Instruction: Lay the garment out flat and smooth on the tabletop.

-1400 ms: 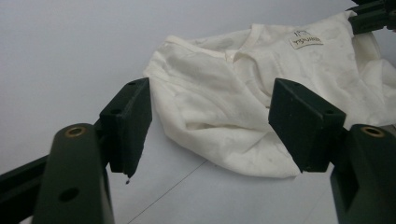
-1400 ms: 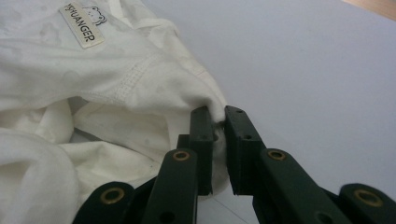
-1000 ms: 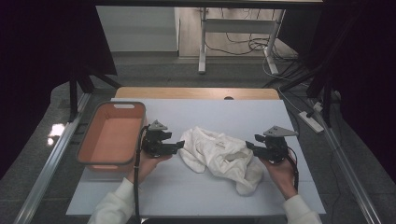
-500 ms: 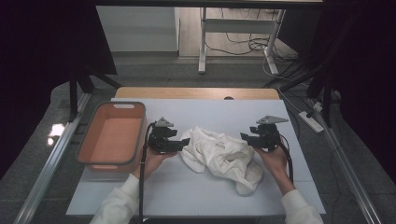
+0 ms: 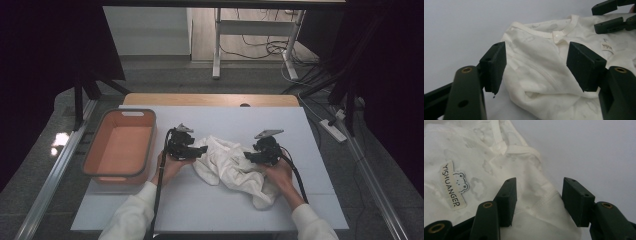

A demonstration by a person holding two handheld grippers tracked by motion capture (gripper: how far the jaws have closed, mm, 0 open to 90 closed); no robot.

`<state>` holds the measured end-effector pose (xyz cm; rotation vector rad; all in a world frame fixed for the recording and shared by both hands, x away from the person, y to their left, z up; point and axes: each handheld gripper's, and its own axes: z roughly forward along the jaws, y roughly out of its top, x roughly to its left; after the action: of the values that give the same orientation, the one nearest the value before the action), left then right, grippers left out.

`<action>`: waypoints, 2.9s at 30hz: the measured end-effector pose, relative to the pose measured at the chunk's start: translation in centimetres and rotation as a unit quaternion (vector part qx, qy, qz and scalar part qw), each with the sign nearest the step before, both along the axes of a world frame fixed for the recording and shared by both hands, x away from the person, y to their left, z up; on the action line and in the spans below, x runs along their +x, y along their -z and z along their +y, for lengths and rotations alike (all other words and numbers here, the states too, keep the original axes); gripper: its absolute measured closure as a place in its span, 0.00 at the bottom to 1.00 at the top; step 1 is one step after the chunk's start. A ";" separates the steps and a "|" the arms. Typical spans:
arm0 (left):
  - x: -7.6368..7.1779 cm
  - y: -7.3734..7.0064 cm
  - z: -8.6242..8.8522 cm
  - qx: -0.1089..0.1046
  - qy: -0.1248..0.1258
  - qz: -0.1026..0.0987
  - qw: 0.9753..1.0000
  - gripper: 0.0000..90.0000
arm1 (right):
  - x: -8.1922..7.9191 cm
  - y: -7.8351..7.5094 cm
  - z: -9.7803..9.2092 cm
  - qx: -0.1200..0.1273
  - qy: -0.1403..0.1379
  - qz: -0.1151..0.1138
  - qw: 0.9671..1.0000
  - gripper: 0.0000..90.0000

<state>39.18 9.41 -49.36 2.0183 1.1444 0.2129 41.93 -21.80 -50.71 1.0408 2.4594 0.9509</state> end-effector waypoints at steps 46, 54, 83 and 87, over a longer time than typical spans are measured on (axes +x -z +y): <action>0.4 -1.4 2.6 0.000 -0.035 -0.050 0.998 0.97 | -1.1 -4.6 -2.3 0.035 0.012 -0.092 0.995 0.92; 0.4 -2.4 3.1 -0.015 -0.046 -0.063 0.997 0.97 | -0.9 -7.0 -2.2 0.050 0.019 -0.127 0.990 0.92; -0.3 -2.0 2.2 -0.019 -0.015 -0.033 0.999 0.38 | -4.0 -4.4 -6.1 0.056 0.072 -0.040 0.995 0.47; -0.4 -2.0 2.1 -0.017 -0.012 -0.034 0.999 0.38 | -5.3 -3.7 -6.0 0.032 0.060 -0.051 0.996 0.51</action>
<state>38.77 11.48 -47.35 1.9532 1.1229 0.2698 36.60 -27.81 -47.01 1.1180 2.2710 1.0227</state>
